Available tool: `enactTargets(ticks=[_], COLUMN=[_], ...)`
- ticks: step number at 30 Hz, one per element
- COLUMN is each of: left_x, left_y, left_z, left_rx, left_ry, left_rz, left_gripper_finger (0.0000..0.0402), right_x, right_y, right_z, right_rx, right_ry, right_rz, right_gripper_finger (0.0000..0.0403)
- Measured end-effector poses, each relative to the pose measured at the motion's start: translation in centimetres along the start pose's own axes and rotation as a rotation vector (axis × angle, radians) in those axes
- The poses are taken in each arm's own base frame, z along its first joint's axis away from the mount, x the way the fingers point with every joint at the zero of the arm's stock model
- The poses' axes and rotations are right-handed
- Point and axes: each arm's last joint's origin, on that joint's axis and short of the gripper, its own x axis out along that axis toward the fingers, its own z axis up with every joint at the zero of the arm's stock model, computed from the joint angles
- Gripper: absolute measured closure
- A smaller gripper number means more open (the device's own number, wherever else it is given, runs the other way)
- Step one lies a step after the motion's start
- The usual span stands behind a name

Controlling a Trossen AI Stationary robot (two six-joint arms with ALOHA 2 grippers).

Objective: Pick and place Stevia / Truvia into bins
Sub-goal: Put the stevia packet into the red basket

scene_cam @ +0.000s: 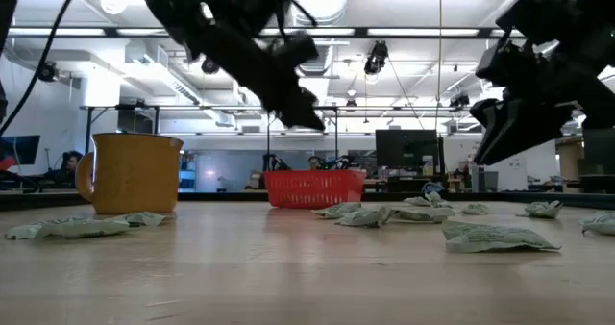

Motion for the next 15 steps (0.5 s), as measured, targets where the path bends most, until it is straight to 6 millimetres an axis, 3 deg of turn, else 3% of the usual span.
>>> enactTargets(ticks=[8,15], left_x=[-7.3,-12.9], left_y=[-0.6,-1.0], left_z=[4.2,5.3], left_rx=[-0.04,-0.056], left_ry=[-0.206,-0.335], left_rz=[-0.098,-0.197], left_gripper_finger=[0.025,0.025], right_x=[0.8,1.3], right_y=[0.0,-0.8], right_z=[-1.8,-2.5], right_rx=[0.037,0.091], right_ry=[0.012,0.057], right_rz=[-0.032,-0.139], right_gripper_finger=[0.0282,0.0247])
